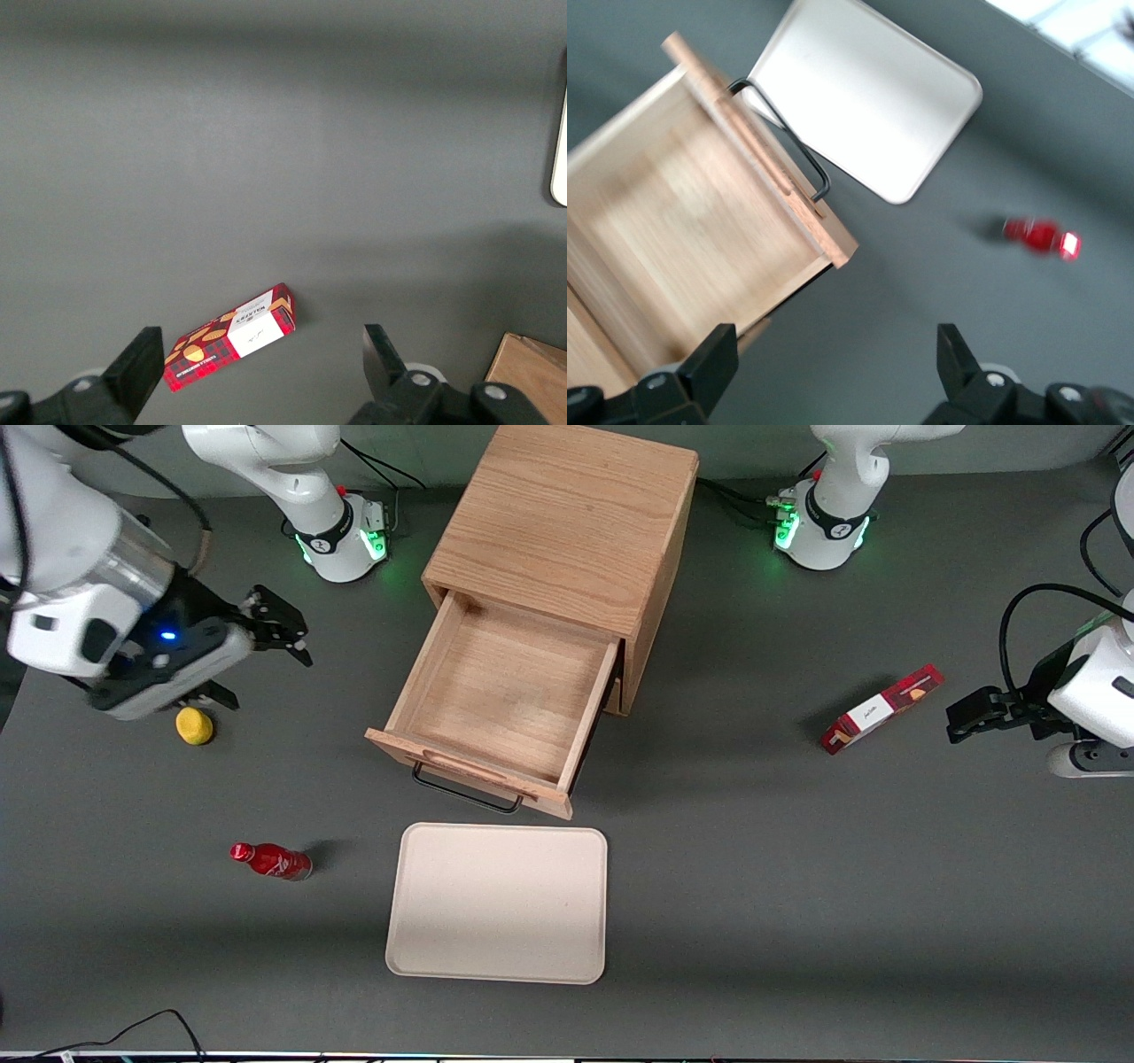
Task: Close top drawer
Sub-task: 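Move the right gripper toward the front of the open wooden drawer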
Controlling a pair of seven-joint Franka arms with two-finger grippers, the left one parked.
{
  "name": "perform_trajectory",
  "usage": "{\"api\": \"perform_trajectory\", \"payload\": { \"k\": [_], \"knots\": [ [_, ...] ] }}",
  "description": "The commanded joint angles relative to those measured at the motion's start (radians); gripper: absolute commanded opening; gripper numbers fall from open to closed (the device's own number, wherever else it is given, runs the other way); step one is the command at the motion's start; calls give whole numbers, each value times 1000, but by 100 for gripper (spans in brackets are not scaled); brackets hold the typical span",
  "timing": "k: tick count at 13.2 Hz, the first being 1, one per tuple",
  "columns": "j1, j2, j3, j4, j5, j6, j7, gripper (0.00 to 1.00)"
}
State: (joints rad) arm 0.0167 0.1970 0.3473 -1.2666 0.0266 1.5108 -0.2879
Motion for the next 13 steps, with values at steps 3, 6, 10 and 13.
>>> {"api": "perform_trajectory", "payload": {
  "k": [3,6,10,13],
  "knots": [
    [-3,256,18,277,19,-90,-206,100],
    [2,361,19,401,41,-141,-284,100],
    [-4,450,12,444,151,-129,-272,100],
    [3,515,12,444,156,-112,-267,100]
  ]
}}
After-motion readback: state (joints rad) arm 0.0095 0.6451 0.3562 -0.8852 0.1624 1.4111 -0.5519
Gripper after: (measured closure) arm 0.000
